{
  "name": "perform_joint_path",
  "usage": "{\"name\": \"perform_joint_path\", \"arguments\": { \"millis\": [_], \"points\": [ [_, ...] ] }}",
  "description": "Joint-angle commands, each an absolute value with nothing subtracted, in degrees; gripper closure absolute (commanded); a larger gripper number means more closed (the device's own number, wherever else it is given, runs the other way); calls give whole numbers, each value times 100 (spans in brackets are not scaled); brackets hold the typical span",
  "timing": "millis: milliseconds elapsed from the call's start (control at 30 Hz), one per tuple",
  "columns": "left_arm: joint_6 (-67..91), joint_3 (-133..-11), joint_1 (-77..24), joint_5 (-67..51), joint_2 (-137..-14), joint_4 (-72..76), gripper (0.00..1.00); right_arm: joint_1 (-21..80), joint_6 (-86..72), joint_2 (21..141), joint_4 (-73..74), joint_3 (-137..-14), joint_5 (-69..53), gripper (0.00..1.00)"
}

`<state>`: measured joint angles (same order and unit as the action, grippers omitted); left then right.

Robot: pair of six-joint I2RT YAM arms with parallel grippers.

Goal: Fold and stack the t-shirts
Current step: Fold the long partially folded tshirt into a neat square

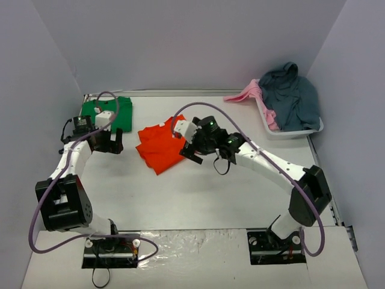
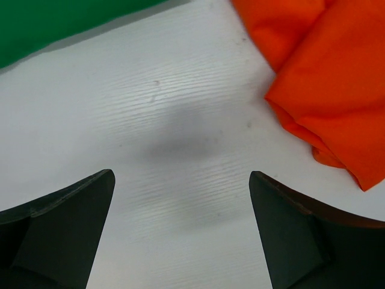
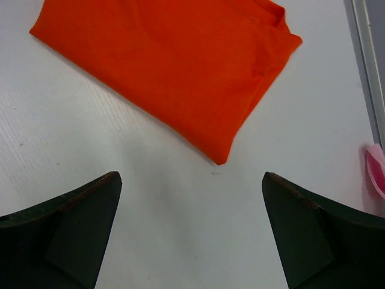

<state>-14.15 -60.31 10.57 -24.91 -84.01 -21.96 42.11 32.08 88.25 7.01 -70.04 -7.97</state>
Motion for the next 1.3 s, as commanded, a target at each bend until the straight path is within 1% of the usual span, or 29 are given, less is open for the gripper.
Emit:
{"name": "perform_joint_path", "arguments": {
  "millis": [0,333,600,900,967,1000,1033,1100,1133,1200,1233,1267],
  "points": [
    [-844,-6108,1493,-2891,-8218,-1986,6,4735,3445,9463,905,-7294,-159,0],
    [-475,-6100,1617,-3094,-8218,-1899,6,5843,3656,10765,853,-7707,772,0],
    [-439,-6100,1608,-3111,-8192,-1854,6,6442,3709,11592,686,-8314,1318,0],
    [-483,-6187,1617,-3173,-8227,-1995,6,6697,3999,12339,-588,-8472,2302,0],
    [-475,-6205,1617,-3190,-8227,-1995,6,6697,4025,12533,-781,-8490,2495,3],
    [-457,-6205,1608,-3190,-8227,-1995,6,6706,4043,12594,-834,-8516,2557,6],
    [-457,-6205,1617,-3208,-8227,-1995,6,6706,4060,12734,-870,-8534,2601,20],
    [-457,-6214,1617,-3225,-8227,-1995,6,6706,4113,12867,-966,-8587,2829,45],
    [-448,-6214,1617,-3243,-8235,-2004,6,6697,4113,12989,-984,-8613,2900,63],
    [-440,-6231,1617,-3269,-8253,-2030,6,6671,4131,13043,-984,-8622,3031,82],
    [-431,-6240,1608,-3287,-8253,-2039,6,6653,4122,13034,-993,-8587,3058,95],
    [-431,-6249,1608,-3339,-8262,-2056,6,6636,4122,12999,-993,-8552,3076,100]
  ]
}}
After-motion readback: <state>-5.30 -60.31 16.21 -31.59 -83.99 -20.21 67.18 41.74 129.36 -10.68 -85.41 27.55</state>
